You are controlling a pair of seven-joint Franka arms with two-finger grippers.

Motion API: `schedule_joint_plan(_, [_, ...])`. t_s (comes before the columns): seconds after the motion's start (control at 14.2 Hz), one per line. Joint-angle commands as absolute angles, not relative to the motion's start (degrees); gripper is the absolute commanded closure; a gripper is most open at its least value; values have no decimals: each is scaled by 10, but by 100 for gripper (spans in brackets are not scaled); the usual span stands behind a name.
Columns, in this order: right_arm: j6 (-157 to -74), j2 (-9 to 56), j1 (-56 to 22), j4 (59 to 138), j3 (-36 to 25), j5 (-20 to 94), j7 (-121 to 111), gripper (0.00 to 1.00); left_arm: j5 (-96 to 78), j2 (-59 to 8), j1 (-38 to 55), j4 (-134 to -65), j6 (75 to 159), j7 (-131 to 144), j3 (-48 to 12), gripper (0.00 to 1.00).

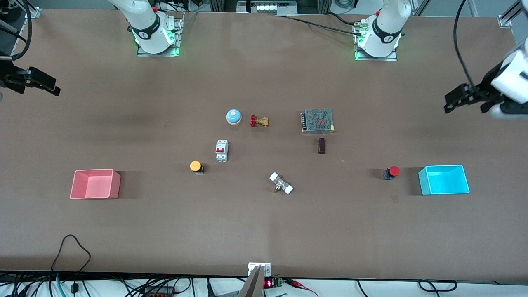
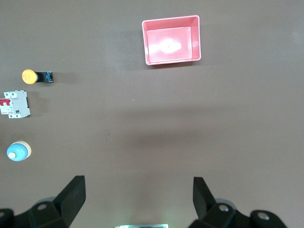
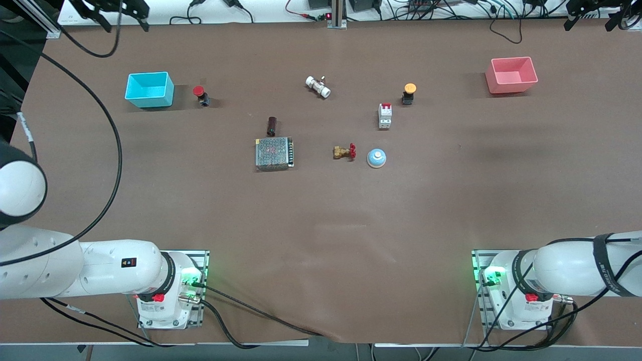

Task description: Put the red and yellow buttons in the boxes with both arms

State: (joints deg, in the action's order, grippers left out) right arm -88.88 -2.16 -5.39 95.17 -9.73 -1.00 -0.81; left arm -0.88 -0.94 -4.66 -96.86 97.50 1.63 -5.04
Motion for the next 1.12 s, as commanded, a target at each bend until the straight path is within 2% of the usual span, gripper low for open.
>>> schedule_joint_plan(0.0, [-881, -16, -48, 947, -91, -8, -11, 0, -25, -67, -44, -969, 1025, 29, -52, 0])
schedule_joint_plan(0.14, [-889, -2, -45, 947, -92, -6, -17, 0, -25, -116, -38, -970, 1069, 46, -54, 0])
schedule_joint_plan(0.49, [-962, 97, -97, 945, -89, -5, -6, 0, -25, -211, -34, -979, 1145, 51, -53, 0])
schedule_joint_plan(1.05, [-1110, 220, -213, 939, -90, 45, 34, 0, -24, -299, -32, -1019, 1266, 63, -53, 0])
